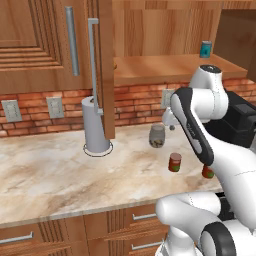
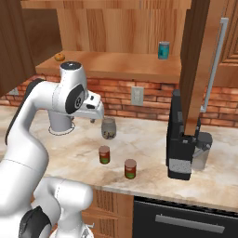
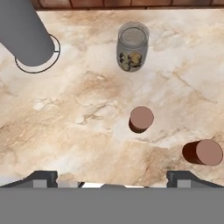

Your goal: Pick the cans from the counter and place them in their designated side in the cabinet.

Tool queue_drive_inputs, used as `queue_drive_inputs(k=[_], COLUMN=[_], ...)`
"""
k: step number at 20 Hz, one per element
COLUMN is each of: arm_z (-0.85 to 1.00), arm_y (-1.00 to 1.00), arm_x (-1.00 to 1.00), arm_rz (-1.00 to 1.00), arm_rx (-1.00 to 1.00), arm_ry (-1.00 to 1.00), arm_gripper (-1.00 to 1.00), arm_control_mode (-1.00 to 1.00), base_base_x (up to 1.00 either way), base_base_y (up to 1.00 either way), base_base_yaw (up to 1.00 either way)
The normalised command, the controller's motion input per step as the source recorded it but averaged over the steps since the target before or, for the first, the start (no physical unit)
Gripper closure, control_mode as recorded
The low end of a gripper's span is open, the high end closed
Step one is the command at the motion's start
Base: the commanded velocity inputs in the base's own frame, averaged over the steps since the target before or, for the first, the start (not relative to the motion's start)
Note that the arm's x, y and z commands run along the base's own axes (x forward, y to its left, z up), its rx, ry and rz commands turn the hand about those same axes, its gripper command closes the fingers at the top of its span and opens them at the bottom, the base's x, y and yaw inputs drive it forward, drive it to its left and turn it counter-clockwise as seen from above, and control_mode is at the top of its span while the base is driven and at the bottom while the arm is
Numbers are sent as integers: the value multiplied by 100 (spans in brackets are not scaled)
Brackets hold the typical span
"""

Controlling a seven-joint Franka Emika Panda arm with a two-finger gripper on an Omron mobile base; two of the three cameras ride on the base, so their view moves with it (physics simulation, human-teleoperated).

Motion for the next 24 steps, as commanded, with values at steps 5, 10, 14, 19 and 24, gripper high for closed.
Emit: queue_drive_inputs(k=[5,10,14,19,24], arm_z=[-13,-12,-15,-14,-12], arm_y=[-5,-4,-4,-6,-7], arm_x=[-2,-1,0,0,0], arm_rz=[0,0,0,0,0], arm_rx=[0,0,0,0,0], arm_ry=[0,0,0,0,0], arm_gripper=[-100,-100,-100,-100,-100], arm_control_mode=[-100,-100,-100,-100,-100], base_base_x=[0,0,0,0,0], base_base_y=[0,0,0,0,0], base_base_yaw=[0,0,0,0,0])
